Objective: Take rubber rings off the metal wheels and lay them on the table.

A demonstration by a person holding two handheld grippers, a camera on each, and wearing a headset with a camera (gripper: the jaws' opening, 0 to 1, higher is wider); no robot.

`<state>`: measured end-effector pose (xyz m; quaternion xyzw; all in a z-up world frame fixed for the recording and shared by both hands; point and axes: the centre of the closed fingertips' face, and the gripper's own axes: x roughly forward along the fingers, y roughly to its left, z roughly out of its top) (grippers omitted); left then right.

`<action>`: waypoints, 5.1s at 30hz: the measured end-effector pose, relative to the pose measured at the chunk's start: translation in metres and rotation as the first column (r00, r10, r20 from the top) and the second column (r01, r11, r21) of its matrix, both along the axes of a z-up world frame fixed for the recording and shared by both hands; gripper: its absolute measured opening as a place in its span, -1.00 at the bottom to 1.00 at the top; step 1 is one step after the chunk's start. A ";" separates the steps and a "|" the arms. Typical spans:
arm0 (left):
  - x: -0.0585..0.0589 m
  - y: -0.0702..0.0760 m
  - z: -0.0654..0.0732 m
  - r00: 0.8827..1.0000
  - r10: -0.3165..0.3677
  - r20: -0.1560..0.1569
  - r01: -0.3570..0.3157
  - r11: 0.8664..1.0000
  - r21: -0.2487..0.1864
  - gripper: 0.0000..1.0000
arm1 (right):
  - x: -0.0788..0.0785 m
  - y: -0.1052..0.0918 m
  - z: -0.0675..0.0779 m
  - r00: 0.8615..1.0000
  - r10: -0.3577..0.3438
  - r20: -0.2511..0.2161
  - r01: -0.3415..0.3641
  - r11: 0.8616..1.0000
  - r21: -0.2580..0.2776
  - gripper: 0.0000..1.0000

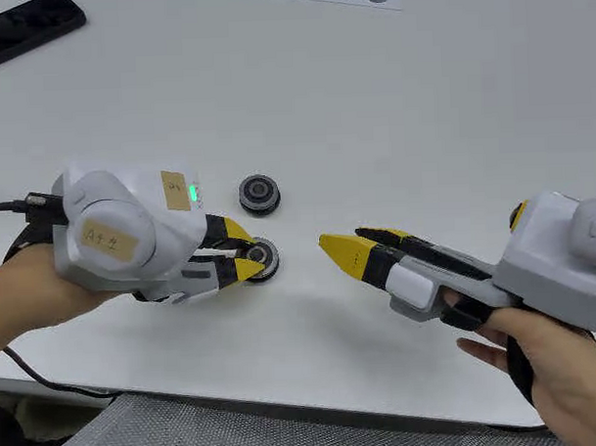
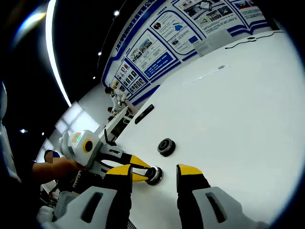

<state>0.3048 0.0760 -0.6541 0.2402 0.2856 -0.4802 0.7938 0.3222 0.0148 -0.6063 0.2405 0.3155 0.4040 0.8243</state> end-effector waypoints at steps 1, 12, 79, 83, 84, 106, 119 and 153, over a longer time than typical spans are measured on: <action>0.000 0.000 0.000 1.000 0.000 -0.001 0.000 1.000 -0.001 -0.75 | 0.000 0.002 -0.001 1.000 -0.001 -0.004 0.001 1.000 0.001 -0.24; -0.002 0.000 -0.001 0.999 -0.007 -0.034 0.007 1.000 0.004 -0.75 | 0.001 0.025 -0.014 0.994 -0.021 -0.108 0.026 0.999 0.042 -0.33; -0.001 -0.001 -0.001 1.000 0.005 -0.010 -0.005 1.000 -0.019 -0.75 | -0.022 0.058 -0.042 0.942 0.056 -0.330 -0.050 0.998 0.027 -0.33; 0.000 -0.001 -0.001 1.000 0.006 -0.011 -0.006 1.000 -0.020 -0.75 | -0.022 0.057 -0.041 0.942 0.054 -0.331 -0.047 0.998 0.030 -0.35; -0.001 -0.001 -0.001 1.000 0.005 -0.011 -0.005 1.000 -0.020 -0.75 | -0.022 0.057 -0.041 0.943 0.056 -0.329 -0.049 0.998 0.030 -0.35; -0.001 -0.002 -0.001 1.000 0.005 -0.012 -0.005 1.000 -0.016 -0.75 | -0.019 0.056 -0.042 0.937 0.061 -0.345 -0.052 0.998 0.036 -0.34; -0.001 -0.001 -0.001 1.000 0.005 -0.012 -0.006 1.000 -0.019 -0.75 | -0.019 0.054 -0.044 0.935 0.052 -0.351 -0.041 0.998 0.039 -0.38; -0.001 0.000 -0.001 1.000 0.003 -0.007 -0.003 1.000 -0.019 -0.75 | -0.022 0.059 -0.042 0.924 0.030 -0.381 -0.011 0.999 0.051 -0.26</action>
